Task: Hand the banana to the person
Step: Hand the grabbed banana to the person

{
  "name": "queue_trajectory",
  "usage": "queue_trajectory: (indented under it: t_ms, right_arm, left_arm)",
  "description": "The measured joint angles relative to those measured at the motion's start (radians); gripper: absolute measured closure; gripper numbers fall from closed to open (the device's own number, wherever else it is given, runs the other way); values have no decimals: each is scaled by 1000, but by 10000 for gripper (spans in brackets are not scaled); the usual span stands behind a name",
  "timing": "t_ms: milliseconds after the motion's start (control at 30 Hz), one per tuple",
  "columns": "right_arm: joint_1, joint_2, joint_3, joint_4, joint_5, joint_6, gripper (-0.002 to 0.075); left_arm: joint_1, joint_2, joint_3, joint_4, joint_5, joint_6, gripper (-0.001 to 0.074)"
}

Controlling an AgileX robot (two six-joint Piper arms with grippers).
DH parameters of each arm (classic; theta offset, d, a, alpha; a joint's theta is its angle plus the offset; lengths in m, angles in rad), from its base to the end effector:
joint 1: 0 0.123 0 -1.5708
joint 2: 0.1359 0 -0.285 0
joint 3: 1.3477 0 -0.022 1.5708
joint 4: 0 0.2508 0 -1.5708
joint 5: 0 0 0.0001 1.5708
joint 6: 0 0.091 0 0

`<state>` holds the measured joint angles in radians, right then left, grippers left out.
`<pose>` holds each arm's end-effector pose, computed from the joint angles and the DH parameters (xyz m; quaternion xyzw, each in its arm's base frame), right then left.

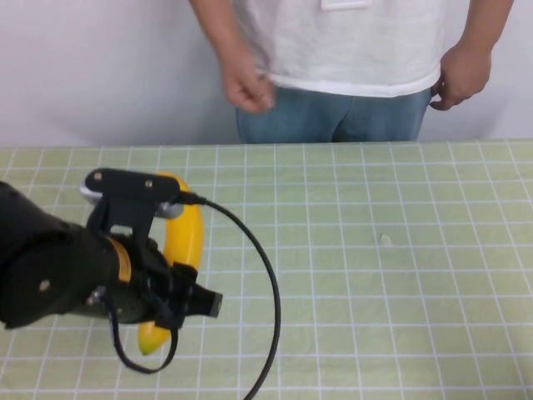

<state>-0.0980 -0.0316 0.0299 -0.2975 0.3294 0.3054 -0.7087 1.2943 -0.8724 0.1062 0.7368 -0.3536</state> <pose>0.0515 -0.0138 0.1764 0.0768 0.7785 -0.0604 0.6199 0.1923 -0.1563 0.2640 0.1997 0.9473 -0.0868 0.2351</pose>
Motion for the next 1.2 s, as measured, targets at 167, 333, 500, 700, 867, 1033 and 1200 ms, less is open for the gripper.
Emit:
queue_trajectory:
  t_ms: [167, 333, 500, 700, 867, 1033, 1200]
  right_arm:
    - [0, 0, 0, 0, 0, 0, 735]
    - [0, 0, 0, 0, 0, 0, 735]
    - [0, 0, 0, 0, 0, 0, 735]
    - [0, 0, 0, 0, 0, 0, 735]
    - [0, 0, 0, 0, 0, 0, 735]
    - [0, 0, 0, 0, 0, 0, 735]
    - [0, 0, 0, 0, 0, 0, 735]
  left_arm:
    - [0, -2, -24, 13, 12, 12, 443]
    - [0, -2, -25, 13, 6, 12, 443]
    - [0, -2, -25, 14, -11, 12, 443]
    - [0, -2, -25, 23, -13, 12, 443]
    - [0, -2, -25, 23, -13, 12, 443]
    - [0, -2, -27, 23, -13, 12, 443]
    - [0, -2, -27, 23, -11, 12, 444]
